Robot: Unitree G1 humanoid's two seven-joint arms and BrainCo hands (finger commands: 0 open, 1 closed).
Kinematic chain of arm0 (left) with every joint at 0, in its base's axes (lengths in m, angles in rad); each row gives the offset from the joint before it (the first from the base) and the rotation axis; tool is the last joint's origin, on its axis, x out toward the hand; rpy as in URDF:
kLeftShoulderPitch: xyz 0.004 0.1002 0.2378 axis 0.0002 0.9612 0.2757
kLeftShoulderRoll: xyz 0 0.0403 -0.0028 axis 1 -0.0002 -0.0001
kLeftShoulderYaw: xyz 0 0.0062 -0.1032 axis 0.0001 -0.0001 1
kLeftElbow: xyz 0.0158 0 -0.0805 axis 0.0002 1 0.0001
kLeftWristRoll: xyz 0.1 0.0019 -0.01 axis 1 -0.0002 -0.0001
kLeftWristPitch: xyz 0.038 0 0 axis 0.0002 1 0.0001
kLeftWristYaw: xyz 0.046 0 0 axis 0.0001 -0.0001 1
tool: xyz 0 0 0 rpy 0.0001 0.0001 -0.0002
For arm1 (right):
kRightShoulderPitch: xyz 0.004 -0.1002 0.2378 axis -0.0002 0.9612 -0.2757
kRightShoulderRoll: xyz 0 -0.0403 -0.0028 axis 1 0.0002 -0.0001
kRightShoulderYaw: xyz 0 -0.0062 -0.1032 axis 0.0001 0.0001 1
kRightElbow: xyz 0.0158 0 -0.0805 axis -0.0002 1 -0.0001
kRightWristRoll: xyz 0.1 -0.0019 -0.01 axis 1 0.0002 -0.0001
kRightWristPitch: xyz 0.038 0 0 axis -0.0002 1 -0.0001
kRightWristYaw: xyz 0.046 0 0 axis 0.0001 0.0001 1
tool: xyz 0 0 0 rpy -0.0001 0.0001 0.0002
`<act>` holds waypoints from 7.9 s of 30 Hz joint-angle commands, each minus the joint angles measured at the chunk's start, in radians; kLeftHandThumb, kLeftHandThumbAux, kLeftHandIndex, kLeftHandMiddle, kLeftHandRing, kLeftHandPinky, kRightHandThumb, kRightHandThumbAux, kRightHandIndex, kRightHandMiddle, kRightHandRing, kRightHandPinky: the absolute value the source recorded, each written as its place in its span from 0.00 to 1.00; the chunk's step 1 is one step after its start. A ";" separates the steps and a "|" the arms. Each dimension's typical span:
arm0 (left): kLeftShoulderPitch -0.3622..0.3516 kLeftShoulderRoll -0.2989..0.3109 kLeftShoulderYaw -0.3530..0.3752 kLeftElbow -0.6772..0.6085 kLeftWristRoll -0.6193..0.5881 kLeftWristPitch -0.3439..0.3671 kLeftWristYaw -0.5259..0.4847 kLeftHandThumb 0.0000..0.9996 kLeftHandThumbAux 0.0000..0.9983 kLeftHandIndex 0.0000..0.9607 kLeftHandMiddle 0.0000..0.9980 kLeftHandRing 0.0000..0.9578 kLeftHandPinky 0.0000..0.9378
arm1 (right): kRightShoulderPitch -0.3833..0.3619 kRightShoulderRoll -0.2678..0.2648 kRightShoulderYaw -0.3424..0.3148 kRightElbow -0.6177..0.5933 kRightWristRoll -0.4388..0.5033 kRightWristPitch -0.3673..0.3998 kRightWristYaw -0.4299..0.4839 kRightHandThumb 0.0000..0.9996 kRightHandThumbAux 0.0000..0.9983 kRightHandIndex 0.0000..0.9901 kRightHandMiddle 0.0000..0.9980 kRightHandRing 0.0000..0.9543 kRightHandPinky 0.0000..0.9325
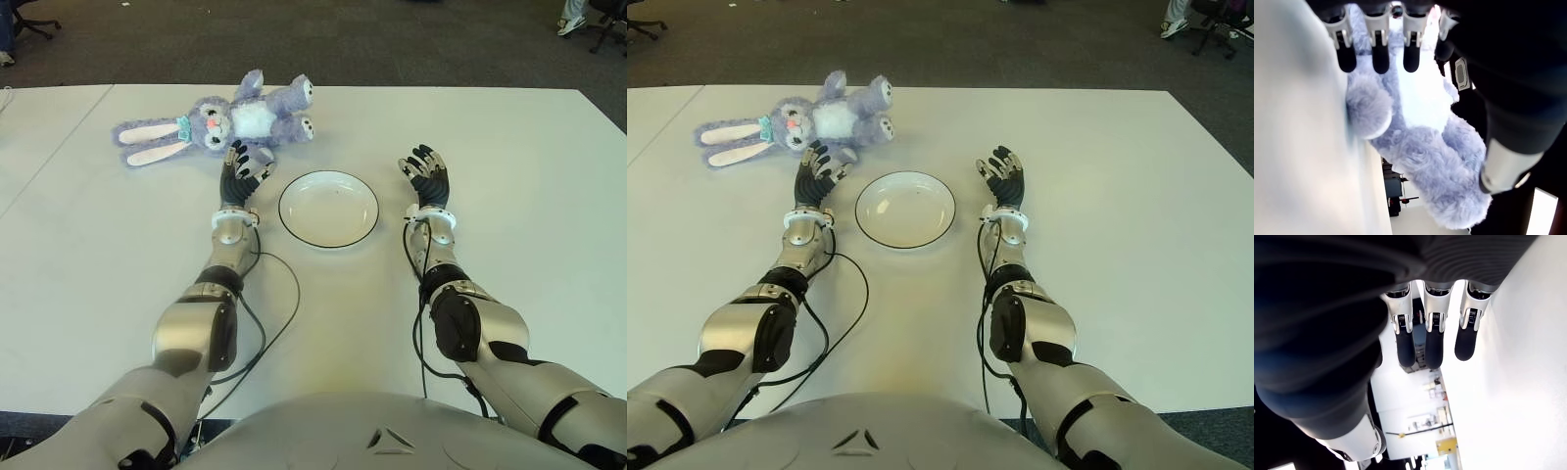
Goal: Put the doll into the plate.
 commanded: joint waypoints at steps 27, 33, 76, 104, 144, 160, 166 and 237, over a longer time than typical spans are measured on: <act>0.213 -0.042 0.003 0.140 0.010 0.115 0.031 0.04 0.76 0.07 0.13 0.12 0.15 | 0.206 0.040 -0.020 0.136 0.019 0.156 -0.024 0.31 0.88 0.18 0.20 0.20 0.23; 0.212 -0.039 0.007 0.140 0.006 0.110 0.036 0.05 0.75 0.07 0.12 0.12 0.15 | 0.206 0.037 -0.017 0.136 0.016 0.158 -0.027 0.30 0.89 0.18 0.20 0.21 0.25; -0.077 0.261 -0.128 0.116 0.207 0.114 0.267 0.25 0.58 0.00 0.05 0.06 0.10 | 0.203 0.045 -0.022 0.137 0.022 0.163 -0.032 0.30 0.87 0.18 0.20 0.22 0.25; -0.342 0.406 -0.389 0.122 0.477 0.238 0.458 0.26 0.38 0.00 0.01 0.07 0.15 | 0.201 0.050 -0.028 0.137 0.028 0.159 -0.031 0.31 0.87 0.19 0.20 0.22 0.24; -0.524 0.420 -0.741 0.165 0.730 0.349 0.228 0.38 0.30 0.00 0.00 0.01 0.00 | 0.200 0.064 -0.036 0.139 0.030 0.158 -0.037 0.30 0.87 0.20 0.20 0.21 0.24; -0.515 0.358 -0.729 0.176 0.712 0.374 0.098 0.38 0.31 0.00 0.00 0.14 0.03 | 0.201 0.069 -0.043 0.138 0.036 0.156 -0.035 0.31 0.87 0.19 0.20 0.21 0.23; -0.496 0.326 -0.725 0.179 0.708 0.393 0.081 0.36 0.33 0.00 0.00 0.10 0.11 | 0.202 0.072 -0.052 0.138 0.036 0.150 -0.028 0.29 0.86 0.20 0.20 0.21 0.23; -0.302 0.139 -0.665 0.180 0.645 0.379 0.035 0.36 0.40 0.00 0.00 0.06 0.15 | 0.217 0.060 -0.055 0.136 0.022 0.148 -0.014 0.31 0.89 0.19 0.20 0.20 0.22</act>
